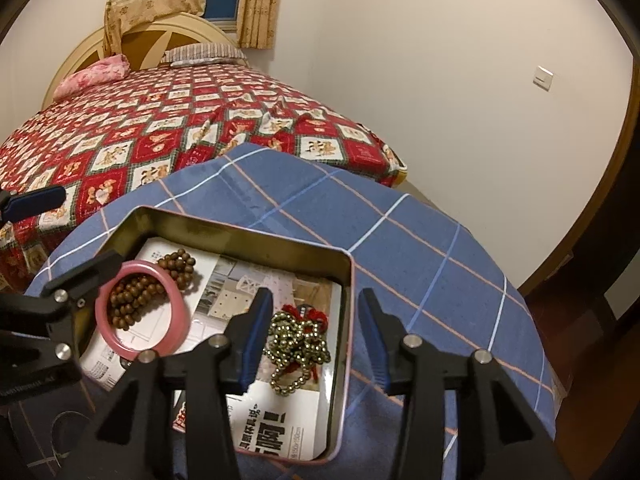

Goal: Organize jewelry
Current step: 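Carry the pink bangle and gold bead strand into the tin with both grippers, then open both grippers to drop the items in the tin and withdraw, then grasp the dark bead bracelet with the left gripper while the right gripper grasps the green jade bangle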

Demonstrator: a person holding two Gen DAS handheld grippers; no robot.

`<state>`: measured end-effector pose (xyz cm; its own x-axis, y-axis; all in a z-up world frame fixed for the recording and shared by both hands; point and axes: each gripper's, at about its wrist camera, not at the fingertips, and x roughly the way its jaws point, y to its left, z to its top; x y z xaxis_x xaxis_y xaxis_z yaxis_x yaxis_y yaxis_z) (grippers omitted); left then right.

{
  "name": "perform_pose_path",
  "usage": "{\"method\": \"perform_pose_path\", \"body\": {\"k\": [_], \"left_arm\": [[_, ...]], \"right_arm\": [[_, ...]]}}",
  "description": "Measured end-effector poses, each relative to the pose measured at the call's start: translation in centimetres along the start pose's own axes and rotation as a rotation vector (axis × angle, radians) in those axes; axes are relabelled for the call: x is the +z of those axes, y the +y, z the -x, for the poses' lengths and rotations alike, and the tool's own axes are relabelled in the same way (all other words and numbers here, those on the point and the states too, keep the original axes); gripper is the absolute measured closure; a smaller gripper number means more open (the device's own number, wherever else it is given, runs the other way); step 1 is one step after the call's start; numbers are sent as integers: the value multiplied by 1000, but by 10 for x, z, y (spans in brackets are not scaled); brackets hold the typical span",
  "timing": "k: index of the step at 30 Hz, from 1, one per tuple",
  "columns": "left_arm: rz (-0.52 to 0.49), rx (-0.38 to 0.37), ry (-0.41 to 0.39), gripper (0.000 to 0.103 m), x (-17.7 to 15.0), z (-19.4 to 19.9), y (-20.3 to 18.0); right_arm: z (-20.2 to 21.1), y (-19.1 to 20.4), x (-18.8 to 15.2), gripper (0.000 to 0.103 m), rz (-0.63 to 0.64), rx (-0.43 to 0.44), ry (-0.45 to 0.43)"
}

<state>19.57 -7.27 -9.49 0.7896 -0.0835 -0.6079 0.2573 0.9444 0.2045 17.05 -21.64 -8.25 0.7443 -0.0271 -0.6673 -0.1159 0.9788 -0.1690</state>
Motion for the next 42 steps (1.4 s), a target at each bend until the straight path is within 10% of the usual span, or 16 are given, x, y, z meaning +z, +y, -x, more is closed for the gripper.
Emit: {"method": "perform_pose_path", "body": {"k": [20,42], "left_arm": [[-8,32,20,20,-23,25,3],[-28,-46,63,20,-113,96,-35]], "right_arm": [[22,0,-16,51,-16,1,1],[99,2,-115,45,-122,3,11]]}}
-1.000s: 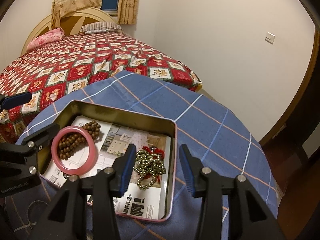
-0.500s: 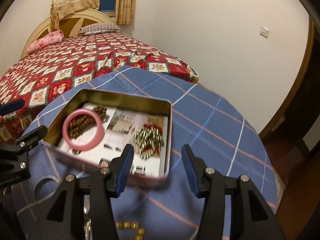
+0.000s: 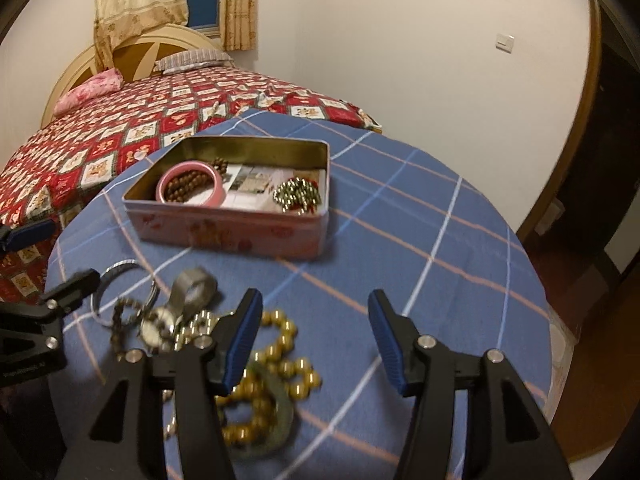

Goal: Organize jewelry
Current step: 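Grasp the dark bead bracelet with the left gripper while the right gripper grasps the green jade bangle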

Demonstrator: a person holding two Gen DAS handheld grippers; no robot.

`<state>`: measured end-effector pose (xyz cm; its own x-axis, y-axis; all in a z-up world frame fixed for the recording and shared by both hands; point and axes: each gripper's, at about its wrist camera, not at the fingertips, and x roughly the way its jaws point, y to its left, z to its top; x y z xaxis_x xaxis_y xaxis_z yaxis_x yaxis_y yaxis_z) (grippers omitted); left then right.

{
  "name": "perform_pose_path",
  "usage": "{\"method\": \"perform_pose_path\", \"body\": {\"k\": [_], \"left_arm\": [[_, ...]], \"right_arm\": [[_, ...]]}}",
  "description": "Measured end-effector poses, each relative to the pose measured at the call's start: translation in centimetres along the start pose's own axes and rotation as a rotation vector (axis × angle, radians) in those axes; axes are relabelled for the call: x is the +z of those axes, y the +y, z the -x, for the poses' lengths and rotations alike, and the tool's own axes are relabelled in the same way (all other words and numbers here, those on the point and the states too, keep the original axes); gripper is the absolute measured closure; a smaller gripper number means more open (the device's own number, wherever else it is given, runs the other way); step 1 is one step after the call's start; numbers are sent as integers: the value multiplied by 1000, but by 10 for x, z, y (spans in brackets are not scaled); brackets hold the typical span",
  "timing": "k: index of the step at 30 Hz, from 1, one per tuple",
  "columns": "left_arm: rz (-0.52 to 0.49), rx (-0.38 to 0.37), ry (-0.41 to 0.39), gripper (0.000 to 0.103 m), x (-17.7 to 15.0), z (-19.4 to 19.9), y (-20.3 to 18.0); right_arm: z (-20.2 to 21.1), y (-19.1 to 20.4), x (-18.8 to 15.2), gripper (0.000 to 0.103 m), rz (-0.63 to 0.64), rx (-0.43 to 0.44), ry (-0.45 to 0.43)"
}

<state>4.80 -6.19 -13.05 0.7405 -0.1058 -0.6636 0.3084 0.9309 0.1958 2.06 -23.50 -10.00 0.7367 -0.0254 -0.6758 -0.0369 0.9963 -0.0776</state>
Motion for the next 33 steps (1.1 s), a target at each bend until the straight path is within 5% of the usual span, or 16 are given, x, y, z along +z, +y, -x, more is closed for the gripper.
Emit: {"method": "perform_pose_path", "body": {"k": [12,14,16,18,33], "left_arm": [[-39,-42,20,25,-5,-11,-20],[-35,-86,49,47,-6,-19,-21],[-30,-150,75,80,-7,-25,-25],[-33,-169,66,95,-6,-24,-29],[29,-138,-87,95,7,35,5]], "right_arm": [[9,-4,-16,42,-43,-8,-13],[7,-4,-17,42,-40,-8,-10],[7,-5,-20,42,-43,-9,-6],[5,-6,-22,42,-46,-8,-1],[14,1,-31,42,-7,28,-10]]}}
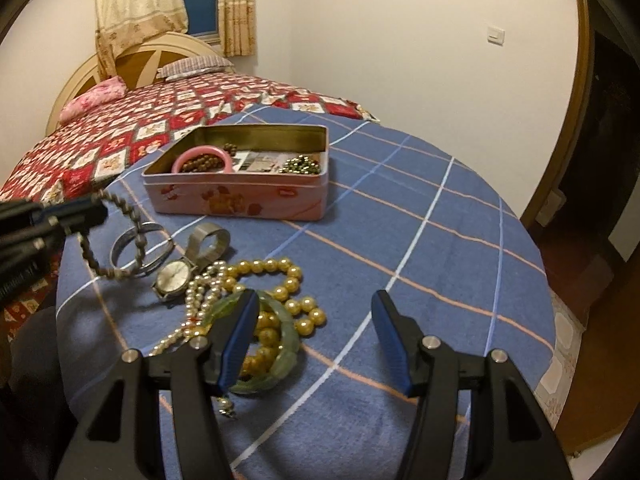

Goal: Organize jewelry
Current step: 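Grasp the dark bead bracelet with the left gripper while the right gripper grasps the green jade bangle, then lift the dark bead bracelet and jade bangle with both grippers toward the pink tin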

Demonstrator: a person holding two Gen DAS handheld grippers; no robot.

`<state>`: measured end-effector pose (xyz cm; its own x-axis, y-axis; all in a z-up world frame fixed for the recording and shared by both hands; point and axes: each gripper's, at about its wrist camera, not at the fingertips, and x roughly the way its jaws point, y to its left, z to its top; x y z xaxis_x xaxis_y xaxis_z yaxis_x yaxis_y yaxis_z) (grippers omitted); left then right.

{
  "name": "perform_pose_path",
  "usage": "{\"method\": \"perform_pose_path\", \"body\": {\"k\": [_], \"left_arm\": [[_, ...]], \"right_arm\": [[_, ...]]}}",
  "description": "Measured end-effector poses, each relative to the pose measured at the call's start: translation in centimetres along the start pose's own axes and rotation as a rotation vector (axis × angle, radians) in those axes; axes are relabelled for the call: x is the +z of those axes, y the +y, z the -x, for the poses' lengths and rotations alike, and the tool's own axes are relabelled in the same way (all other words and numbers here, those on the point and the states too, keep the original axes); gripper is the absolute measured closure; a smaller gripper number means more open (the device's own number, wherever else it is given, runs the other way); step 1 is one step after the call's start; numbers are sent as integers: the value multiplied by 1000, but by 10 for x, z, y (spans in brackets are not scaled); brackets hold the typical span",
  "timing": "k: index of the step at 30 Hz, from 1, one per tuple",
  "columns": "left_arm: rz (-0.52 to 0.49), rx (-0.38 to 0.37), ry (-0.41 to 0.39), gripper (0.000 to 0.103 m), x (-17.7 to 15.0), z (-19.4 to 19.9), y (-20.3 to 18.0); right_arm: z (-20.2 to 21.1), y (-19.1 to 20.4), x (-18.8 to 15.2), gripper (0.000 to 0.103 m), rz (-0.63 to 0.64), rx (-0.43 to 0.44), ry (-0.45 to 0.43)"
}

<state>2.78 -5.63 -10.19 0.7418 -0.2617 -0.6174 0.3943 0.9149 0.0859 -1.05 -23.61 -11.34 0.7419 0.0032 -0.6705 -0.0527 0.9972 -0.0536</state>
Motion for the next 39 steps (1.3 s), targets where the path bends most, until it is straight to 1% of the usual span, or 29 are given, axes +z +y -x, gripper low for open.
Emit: {"method": "perform_pose_path", "body": {"k": [1,2,3,4,5,10,11,12,18,21,26,39], "left_arm": [[3,0,2,95,0,0,1],[6,0,8,95,-2,-1,2],[11,-1,15,95,-3,-3,3],[14,-4,21,95,-4,-4,3],[14,-7,23,95,-5,-5,2],[12,-9,20,95,-5,-6,1],[15,-9,19,95,-5,-6,2],[18,-8,18,95,-5,-6,3],[25,1,-9,95,1,3,6],[25,20,-35,95,6,11,9],[35,31,-61,95,12,19,15],[46,55,-73,95,22,16,24]], "right_arm": [[-1,0,-1,44,3,1,4],[-4,0,-2,50,5,2,13],[-6,1,-2,55,5,6,21],[-8,0,-3,63,2,12,32],[-10,0,-3,67,-1,14,37],[-19,5,-7,77,16,21,67],[-19,5,-8,86,19,31,70],[-19,6,-8,92,21,40,68],[-4,8,-4,94,32,43,4],[7,10,2,94,37,28,-40],[17,13,10,94,52,11,-83],[11,18,34,94,78,20,-105]]}}
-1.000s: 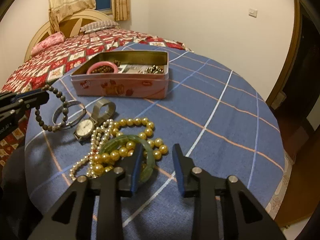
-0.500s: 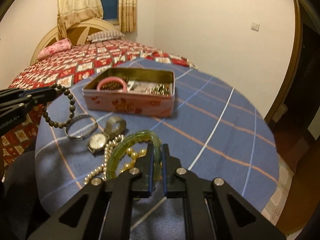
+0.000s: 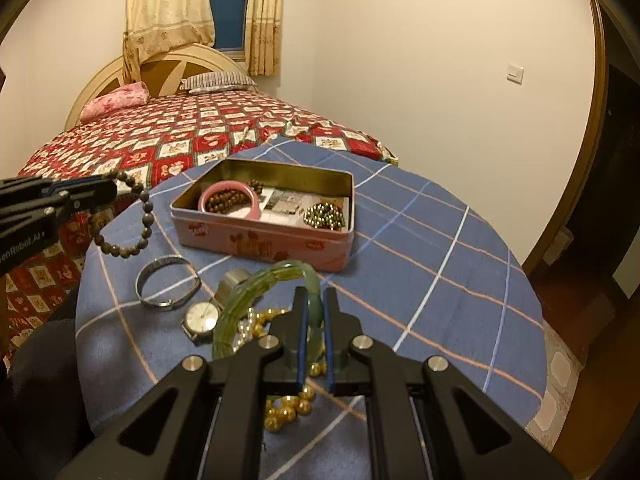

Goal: Organize jewelry
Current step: 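Lift the dark bead bracelet and jade bangle with both grippers toward the pink tin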

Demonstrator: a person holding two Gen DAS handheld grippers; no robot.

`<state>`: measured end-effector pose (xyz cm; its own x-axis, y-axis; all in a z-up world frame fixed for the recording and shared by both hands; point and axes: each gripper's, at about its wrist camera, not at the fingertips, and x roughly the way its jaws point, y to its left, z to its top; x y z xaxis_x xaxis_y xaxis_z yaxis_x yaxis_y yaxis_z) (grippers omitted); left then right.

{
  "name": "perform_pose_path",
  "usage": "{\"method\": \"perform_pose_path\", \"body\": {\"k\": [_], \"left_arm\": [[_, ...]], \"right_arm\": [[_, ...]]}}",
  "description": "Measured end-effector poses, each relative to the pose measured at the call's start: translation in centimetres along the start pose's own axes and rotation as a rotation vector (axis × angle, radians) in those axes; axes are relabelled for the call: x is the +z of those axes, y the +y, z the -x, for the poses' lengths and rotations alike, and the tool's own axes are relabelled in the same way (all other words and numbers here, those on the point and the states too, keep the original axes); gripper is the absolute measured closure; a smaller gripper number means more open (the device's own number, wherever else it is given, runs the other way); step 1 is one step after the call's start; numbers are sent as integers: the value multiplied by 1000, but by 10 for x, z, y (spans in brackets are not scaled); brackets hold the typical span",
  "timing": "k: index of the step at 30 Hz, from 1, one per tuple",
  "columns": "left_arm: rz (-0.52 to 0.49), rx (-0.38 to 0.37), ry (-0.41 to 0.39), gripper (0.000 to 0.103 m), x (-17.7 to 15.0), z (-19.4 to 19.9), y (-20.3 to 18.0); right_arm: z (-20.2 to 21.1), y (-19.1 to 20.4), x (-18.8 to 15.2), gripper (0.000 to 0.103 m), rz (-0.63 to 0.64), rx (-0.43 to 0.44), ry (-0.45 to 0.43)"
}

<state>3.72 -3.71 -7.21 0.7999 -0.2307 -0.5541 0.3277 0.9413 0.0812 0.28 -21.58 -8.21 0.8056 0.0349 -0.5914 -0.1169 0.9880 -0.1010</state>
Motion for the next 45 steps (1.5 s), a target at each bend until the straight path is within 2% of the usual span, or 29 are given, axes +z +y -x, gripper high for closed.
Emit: {"method": "perform_pose_path", "body": {"k": [25,45], "left_arm": [[-17,34,2,95,30,-35,7],[-44,47,-3,95,55,-60,6]], "right_arm": [[-25,-1,48,94,31,-17,-34],[-43,-9,70,94,48,-36,-25]]}}
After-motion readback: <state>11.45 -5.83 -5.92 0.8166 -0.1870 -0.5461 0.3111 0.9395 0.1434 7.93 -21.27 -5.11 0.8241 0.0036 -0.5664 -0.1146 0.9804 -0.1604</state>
